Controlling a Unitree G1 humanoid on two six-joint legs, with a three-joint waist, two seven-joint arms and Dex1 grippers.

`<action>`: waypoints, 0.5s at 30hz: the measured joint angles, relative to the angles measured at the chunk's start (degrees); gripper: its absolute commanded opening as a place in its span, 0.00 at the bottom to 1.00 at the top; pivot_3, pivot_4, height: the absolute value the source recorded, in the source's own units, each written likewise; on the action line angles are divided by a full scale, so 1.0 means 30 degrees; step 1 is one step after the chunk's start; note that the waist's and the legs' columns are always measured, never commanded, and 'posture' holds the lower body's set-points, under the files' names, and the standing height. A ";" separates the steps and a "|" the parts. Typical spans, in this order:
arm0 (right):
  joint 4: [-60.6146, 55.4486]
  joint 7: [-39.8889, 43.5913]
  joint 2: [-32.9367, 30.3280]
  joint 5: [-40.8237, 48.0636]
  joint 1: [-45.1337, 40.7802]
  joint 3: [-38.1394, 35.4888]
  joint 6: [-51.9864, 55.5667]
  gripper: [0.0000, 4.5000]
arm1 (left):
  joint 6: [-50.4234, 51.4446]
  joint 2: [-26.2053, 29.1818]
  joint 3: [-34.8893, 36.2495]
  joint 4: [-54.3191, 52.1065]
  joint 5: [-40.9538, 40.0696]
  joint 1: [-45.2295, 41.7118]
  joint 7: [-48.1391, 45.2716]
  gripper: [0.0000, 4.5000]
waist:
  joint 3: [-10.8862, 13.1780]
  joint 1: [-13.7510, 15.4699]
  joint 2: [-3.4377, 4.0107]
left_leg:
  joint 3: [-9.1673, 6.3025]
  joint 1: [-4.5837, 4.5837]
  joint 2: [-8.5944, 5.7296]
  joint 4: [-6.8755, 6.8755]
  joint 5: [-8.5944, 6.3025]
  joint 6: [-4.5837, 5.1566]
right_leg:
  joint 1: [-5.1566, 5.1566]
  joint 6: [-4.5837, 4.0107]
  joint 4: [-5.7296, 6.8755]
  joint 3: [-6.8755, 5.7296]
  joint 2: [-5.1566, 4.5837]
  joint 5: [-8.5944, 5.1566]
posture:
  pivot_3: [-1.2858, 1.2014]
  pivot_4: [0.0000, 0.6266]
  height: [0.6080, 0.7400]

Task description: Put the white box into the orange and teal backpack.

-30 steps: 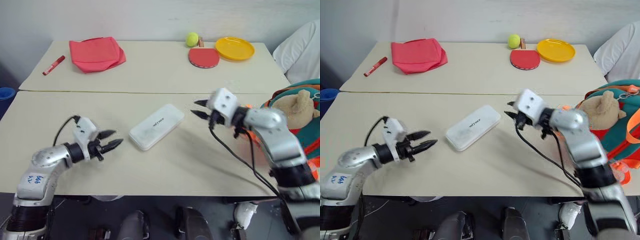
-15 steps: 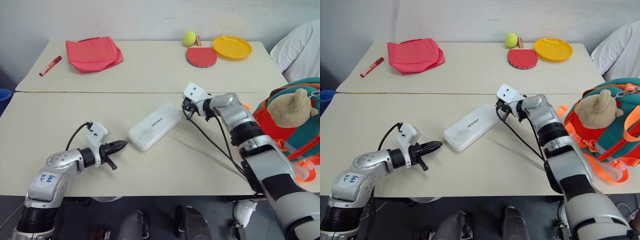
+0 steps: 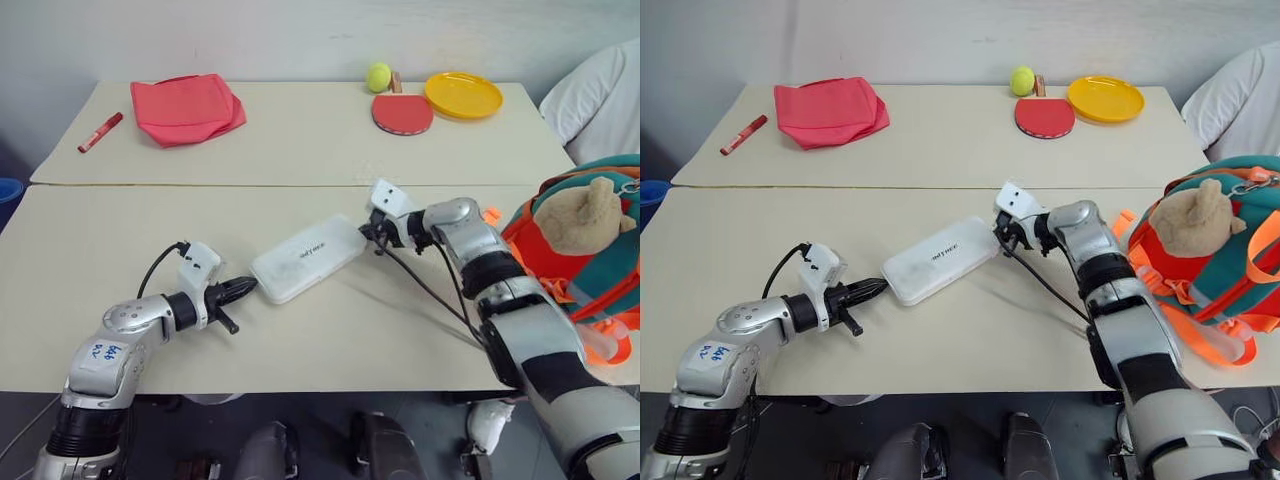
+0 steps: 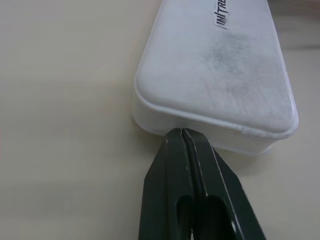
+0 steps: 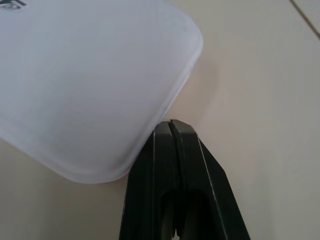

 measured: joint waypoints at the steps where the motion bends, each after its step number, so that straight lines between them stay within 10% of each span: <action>1: -0.1591 0.0428 -0.0423 0.0182 0.0859 -0.0044 0.0725 0.00 | -0.0082 0.0000 -0.0008 0.0038 -0.0001 0.0019 -0.0145 0.01 | 0.0000 0.0061 -0.0001 | -0.0004 0.0000 0.0000 0.0001 -0.0001 -0.0001 | 0.0001 0.0000 -0.0003 -0.0002 0.0000 0.0000 | 0.52 0.24 1.00; 15: -2.2696 0.0407 -0.5369 0.3865 1.3465 -0.2340 1.2593 0.00 | -0.0837 0.0691 -0.0254 0.0082 -0.0511 0.0594 -0.3300 0.01 | -0.0007 0.0220 -0.0012 | -0.0034 0.0009 -0.0001 0.0000 -0.0087 -0.0091 | 0.0012 -0.0001 -0.0064 -0.0013 -0.0033 -0.0001 | 0.52 0.24 1.00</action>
